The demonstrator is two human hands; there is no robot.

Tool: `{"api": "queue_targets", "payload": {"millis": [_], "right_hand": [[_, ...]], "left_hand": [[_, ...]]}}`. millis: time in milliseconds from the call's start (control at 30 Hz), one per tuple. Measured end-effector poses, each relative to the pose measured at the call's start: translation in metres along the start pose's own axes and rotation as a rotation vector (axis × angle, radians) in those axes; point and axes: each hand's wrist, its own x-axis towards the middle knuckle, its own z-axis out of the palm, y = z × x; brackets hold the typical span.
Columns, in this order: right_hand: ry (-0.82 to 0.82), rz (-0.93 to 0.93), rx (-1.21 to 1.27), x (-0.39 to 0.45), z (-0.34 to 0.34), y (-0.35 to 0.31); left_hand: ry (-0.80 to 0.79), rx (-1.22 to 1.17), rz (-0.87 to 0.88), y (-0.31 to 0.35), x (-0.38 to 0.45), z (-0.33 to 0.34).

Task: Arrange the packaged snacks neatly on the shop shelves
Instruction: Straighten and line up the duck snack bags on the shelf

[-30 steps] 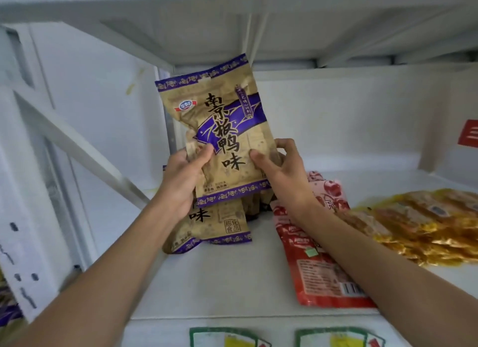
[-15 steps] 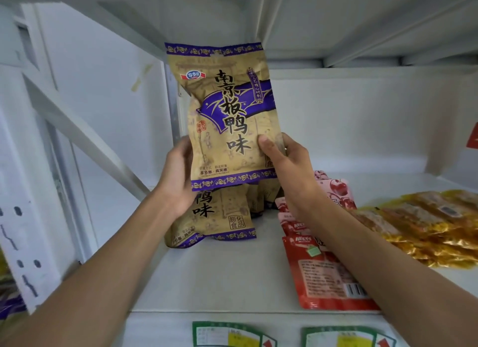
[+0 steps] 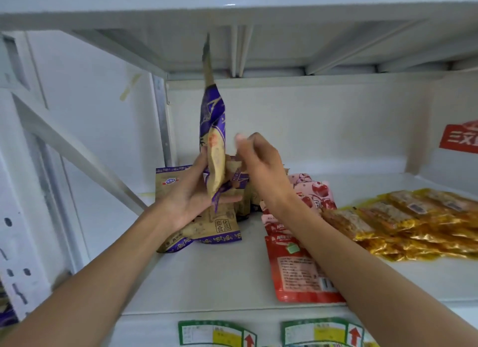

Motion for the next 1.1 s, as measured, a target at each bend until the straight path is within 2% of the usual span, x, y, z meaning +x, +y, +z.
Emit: {"api": "queue_targets", "payload": {"millis": [33, 133, 200, 300, 433, 600, 767, 1100], "right_hand": [[-0.094, 0.029, 0.093, -0.003, -0.001, -0.004], [-0.295, 0.010, 0.010, -0.010, 0.008, -0.003], [-0.263, -0.027, -0.038, -0.010, 0.014, -0.002], [-0.151, -0.043, 0.092, -0.006, 0.008, -0.004], [-0.104, 0.166, 0.279, 0.000, -0.012, -0.002], [-0.070, 0.288, 0.228, 0.004, -0.019, 0.012], [-0.036, 0.281, 0.182, 0.004, -0.024, 0.014], [-0.006, 0.255, 0.155, 0.003, -0.020, 0.014]], "left_hand": [[0.039, 0.082, 0.027, -0.001, -0.001, 0.001], [0.148, 0.240, 0.097, 0.002, -0.005, 0.001], [0.181, 0.317, 0.120, 0.005, -0.006, -0.001], [0.220, 0.357, 0.158, 0.010, -0.009, -0.004], [0.297, 0.314, 0.181, 0.012, -0.010, -0.010], [0.311, 0.335, 0.142, 0.013, -0.009, -0.011], [0.224, 0.435, 0.060, 0.005, -0.009, -0.007], [0.276, 0.526, 0.087, 0.005, -0.006, -0.011]]}}
